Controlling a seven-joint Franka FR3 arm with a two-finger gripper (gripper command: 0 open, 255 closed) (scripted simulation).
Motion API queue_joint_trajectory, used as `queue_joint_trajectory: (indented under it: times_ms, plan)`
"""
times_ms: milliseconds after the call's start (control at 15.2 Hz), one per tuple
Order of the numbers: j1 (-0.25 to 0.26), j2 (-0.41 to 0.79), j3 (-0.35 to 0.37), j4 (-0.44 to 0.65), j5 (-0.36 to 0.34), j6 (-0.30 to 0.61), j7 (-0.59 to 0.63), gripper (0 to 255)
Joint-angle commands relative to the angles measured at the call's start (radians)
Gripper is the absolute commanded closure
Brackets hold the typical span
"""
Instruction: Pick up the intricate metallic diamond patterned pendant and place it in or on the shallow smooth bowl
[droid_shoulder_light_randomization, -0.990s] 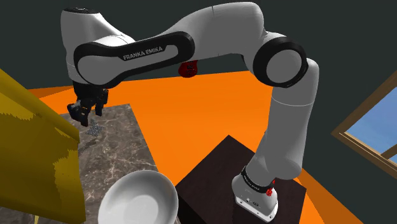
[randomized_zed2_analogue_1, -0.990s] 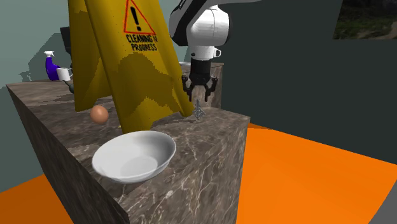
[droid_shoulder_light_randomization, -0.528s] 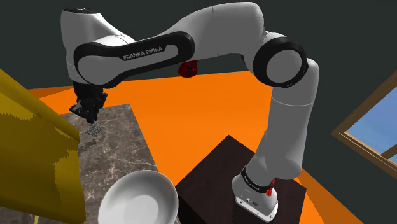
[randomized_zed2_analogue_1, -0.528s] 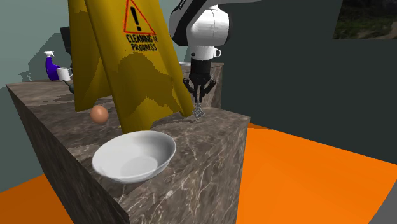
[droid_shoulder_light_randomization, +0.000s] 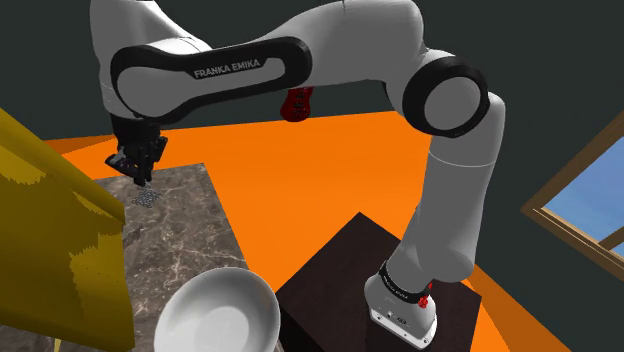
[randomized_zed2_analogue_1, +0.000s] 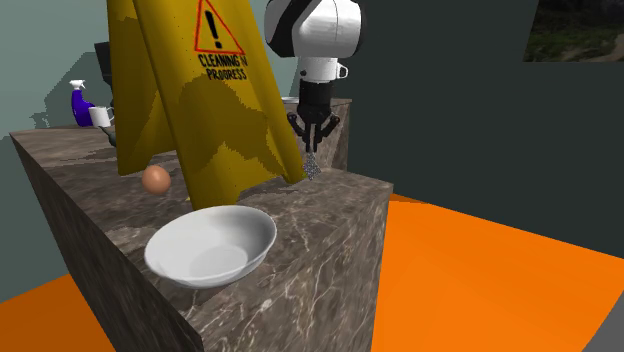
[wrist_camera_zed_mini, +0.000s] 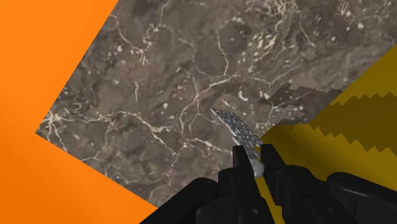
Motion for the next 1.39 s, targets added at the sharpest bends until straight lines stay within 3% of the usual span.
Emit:
queue_joint_trajectory:
  times_ms: [0,1188,1320]
  plan:
    - [0.001,0.000,0.001,0.029,0.001,-0.029,-0.001,255]
    - [0.014,0.001,0.006,0.274,0.002,-0.272,0.000,255]
    - [0.014,-0.036,0.012,0.230,0.011,-0.265,0.009,255]
